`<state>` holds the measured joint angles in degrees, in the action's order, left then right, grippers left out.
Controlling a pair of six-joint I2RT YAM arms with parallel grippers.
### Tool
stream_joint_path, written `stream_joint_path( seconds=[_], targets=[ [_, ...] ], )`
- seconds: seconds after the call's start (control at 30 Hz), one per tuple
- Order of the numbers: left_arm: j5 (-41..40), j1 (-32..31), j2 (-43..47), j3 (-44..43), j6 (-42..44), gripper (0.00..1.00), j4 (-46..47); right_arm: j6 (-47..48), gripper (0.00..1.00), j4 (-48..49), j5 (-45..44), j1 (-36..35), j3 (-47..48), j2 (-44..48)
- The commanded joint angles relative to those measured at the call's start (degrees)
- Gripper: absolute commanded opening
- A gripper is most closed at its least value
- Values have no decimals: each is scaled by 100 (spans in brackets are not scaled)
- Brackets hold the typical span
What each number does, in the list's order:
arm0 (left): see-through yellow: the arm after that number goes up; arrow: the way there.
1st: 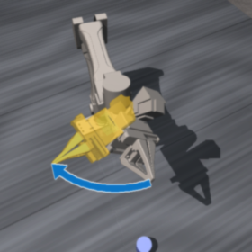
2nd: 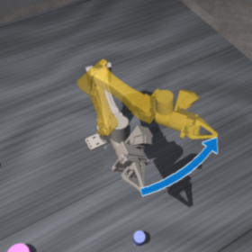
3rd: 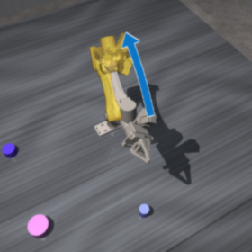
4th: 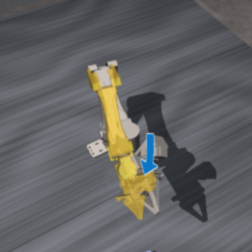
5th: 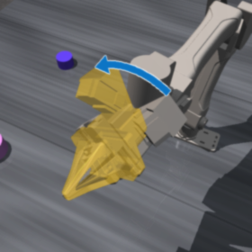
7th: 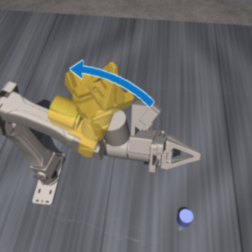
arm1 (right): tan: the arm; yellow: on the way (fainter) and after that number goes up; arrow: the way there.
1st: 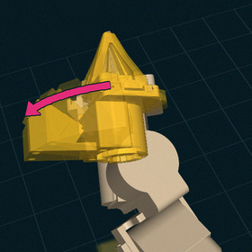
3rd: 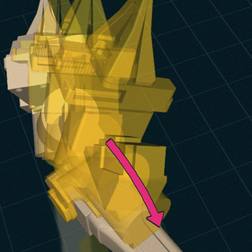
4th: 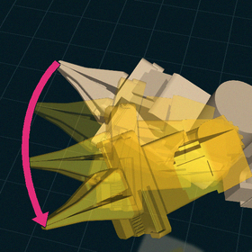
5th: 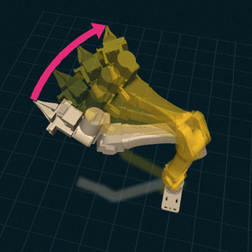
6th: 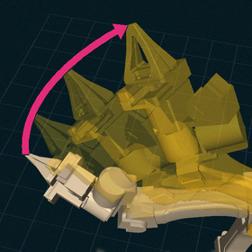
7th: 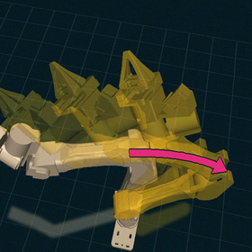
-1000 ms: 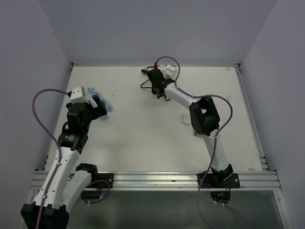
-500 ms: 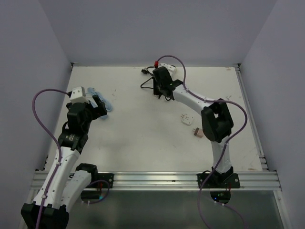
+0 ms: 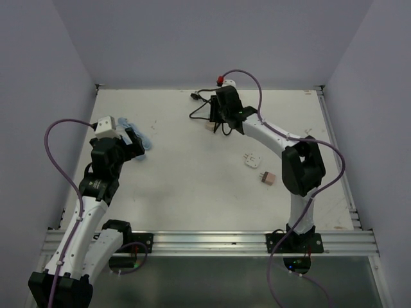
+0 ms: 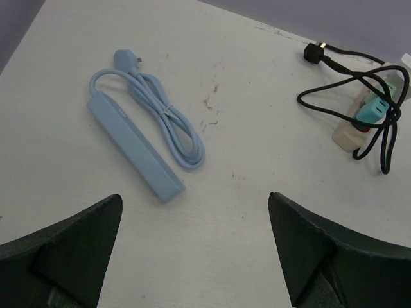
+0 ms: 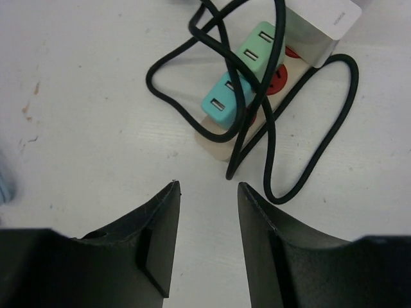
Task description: Pull the plug off the socket
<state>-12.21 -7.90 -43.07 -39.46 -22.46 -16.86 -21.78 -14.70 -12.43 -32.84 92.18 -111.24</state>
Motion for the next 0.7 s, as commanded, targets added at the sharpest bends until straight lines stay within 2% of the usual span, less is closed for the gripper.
stream_joint_path(
  seconds=[0.0,0.37,0.53,0.67],
  targets=[
    [-27,-36,-17,0,49,99,113,-511,45,186,90,286,291,-371],
    [-1,-27,-96,-9,49,99,131,-546,45,231,820,489,1425,-1409],
    [-1,-27,-105,-9,49,99,122,-634,41,222,917,515,1619,-1628],
    [-1,-36,-123,-9,49,99,122,-634,33,195,961,515,1636,-1734]
  ],
)
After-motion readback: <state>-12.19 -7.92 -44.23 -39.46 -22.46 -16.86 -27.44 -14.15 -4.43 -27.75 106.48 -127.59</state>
